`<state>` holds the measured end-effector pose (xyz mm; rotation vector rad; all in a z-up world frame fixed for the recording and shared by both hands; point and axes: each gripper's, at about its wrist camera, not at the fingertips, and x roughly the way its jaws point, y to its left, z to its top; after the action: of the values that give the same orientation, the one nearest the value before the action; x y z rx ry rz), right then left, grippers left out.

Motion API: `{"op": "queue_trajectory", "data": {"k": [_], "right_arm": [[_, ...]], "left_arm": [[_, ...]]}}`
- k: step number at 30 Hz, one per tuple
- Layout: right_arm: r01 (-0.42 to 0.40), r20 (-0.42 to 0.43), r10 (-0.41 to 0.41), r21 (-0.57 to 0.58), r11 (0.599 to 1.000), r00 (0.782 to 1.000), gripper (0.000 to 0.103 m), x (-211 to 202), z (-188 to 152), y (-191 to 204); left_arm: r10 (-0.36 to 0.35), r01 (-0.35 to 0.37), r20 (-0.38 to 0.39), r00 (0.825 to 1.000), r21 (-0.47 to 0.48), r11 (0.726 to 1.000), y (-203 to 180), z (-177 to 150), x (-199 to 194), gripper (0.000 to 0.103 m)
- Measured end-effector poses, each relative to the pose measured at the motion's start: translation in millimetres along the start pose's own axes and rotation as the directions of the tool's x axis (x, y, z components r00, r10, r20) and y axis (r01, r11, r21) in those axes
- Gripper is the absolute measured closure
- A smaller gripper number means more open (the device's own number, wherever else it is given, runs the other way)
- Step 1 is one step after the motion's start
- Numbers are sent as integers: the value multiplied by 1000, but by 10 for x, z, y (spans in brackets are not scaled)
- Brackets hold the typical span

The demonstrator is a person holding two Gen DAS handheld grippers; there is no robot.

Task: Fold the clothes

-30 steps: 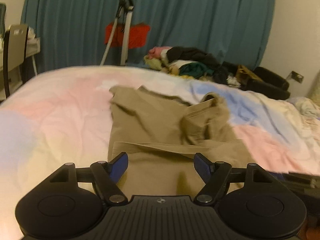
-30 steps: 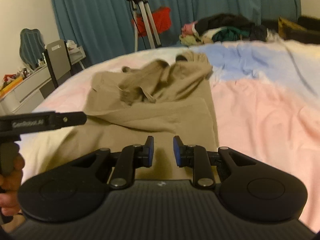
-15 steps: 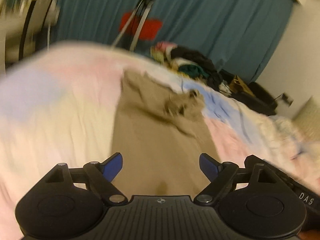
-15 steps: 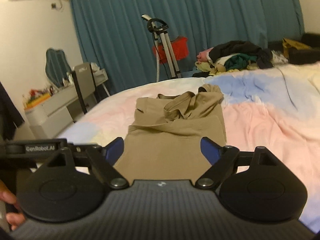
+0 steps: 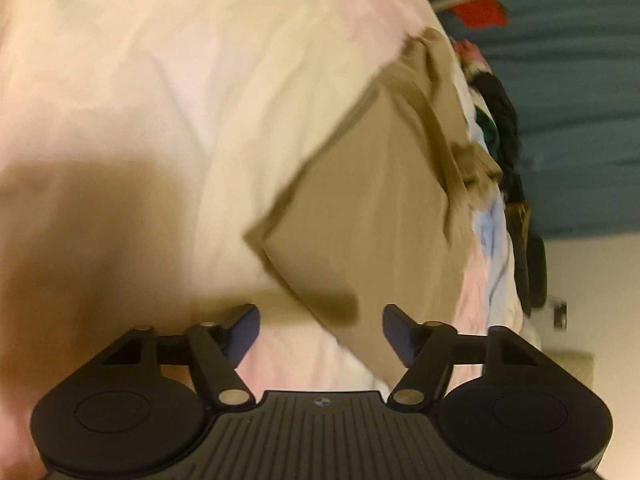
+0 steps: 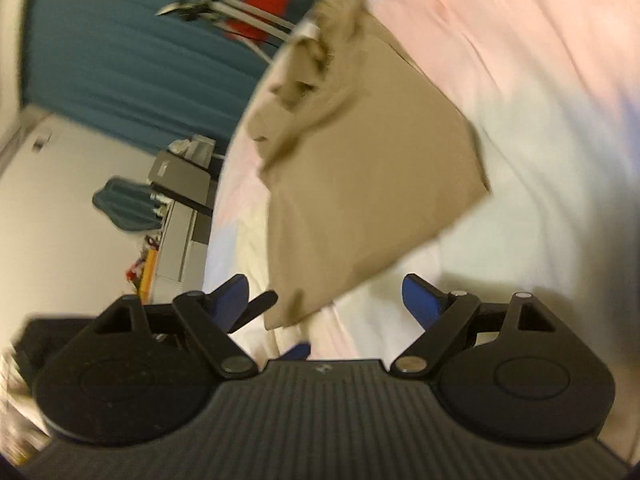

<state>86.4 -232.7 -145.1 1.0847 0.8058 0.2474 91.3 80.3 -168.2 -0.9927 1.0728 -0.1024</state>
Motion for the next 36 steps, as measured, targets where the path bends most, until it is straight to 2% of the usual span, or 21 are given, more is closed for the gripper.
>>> {"op": "queue_trajectory", "data": {"k": [1,2,3,4,6,9,11,12,13,16,22,27,29,32,36], "right_arm": [[0,2,0,52,999,1000,23,44,14,-91],[2,15,-3,100,995,1000,23,82,34,-174],[2,32,-7,145,989,999,29,112,51,-250],[4,51,-13,178,984,999,39,133,69,-311],[13,102,-35,209,978,994,49,145,106,-380],[37,164,-79,245,969,983,67,153,136,-449],[48,183,-94,241,969,979,67,154,120,-433],[51,189,-96,233,971,977,68,155,108,-418],[53,196,-98,226,973,976,77,156,95,-404],[73,224,-113,179,981,968,90,98,72,-308],[28,302,-44,54,998,952,93,-243,55,80],[-36,324,34,-1,999,945,93,-690,-61,358],[-58,326,60,-15,998,944,93,-883,-198,443],[-71,338,81,-43,997,938,93,-1146,-499,482],[-51,345,80,-93,994,935,93,-1454,-907,436]], "left_arm": [[-4,4,18,1000,1,1000,1,13,25,40],[-9,8,41,999,26,1000,-19,25,29,49],[-14,11,64,998,49,999,-35,38,34,59],[-19,13,80,997,65,998,-35,52,46,63],[-29,24,78,997,70,997,-15,100,87,87],[-51,48,69,996,45,998,-18,160,75,91],[-72,70,70,995,30,997,-42,188,48,92],[-86,83,75,993,45,996,-83,180,11,92],[-106,101,82,991,63,993,-134,171,-31,93],[-181,171,99,979,106,980,-273,148,-166,94],[-285,270,142,948,113,956,-345,106,-513,95],[-320,297,185,929,140,945,-317,-94,-939,95],[-328,296,211,921,169,940,-294,-249,-1126,95],[-352,332,211,912,127,935,-102,-551,-1385,95],[-350,329,202,915,129,935,191,-931,-1695,95]]}}
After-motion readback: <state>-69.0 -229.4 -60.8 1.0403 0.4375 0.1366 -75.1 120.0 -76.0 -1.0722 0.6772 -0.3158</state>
